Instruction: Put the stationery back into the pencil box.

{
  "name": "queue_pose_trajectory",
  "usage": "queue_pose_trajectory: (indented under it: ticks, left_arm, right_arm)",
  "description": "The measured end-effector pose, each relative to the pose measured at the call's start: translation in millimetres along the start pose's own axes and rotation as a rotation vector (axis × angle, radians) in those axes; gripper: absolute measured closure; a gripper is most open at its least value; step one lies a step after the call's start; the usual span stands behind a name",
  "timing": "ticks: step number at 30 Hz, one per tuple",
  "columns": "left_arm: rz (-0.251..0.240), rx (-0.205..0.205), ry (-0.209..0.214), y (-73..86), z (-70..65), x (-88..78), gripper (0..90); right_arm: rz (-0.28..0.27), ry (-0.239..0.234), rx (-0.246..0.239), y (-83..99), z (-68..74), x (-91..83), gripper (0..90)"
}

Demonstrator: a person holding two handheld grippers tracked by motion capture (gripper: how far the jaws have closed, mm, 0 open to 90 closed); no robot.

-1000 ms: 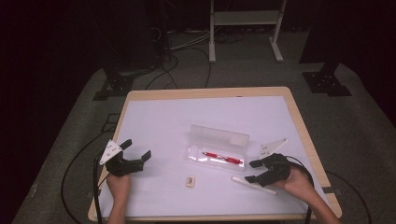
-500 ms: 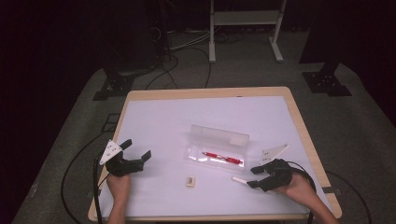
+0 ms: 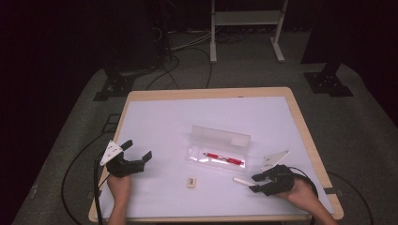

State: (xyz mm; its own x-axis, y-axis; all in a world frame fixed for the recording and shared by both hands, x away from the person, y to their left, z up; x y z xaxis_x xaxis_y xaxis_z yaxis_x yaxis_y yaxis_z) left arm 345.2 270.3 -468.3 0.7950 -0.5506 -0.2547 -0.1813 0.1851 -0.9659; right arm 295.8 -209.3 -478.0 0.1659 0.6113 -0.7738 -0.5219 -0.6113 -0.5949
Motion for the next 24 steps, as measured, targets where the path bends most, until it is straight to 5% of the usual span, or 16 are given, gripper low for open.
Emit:
queue_pose_trajectory:
  ticks: [24]
  left_arm:
    - [0.0,0.002,0.001,0.0,0.2,0.1,0.0]
  right_arm:
    - [0.017,0.027,-0.022,6.0,1.2,5.2,77.0]
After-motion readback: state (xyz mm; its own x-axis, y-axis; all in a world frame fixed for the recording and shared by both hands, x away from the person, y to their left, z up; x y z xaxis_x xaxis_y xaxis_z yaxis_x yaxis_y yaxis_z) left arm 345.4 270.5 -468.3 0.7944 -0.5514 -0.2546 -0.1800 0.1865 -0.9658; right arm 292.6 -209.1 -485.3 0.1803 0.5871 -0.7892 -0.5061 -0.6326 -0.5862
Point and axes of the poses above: each handheld gripper's, and its own axes: x roughly forward along the jaws, y roughly out of its underside, z roughly to its left, the point moved 3 cm from there along x, roughly forward along the jaws, and after that the axes turned 8 degrees about x, right-handed, at the moved point
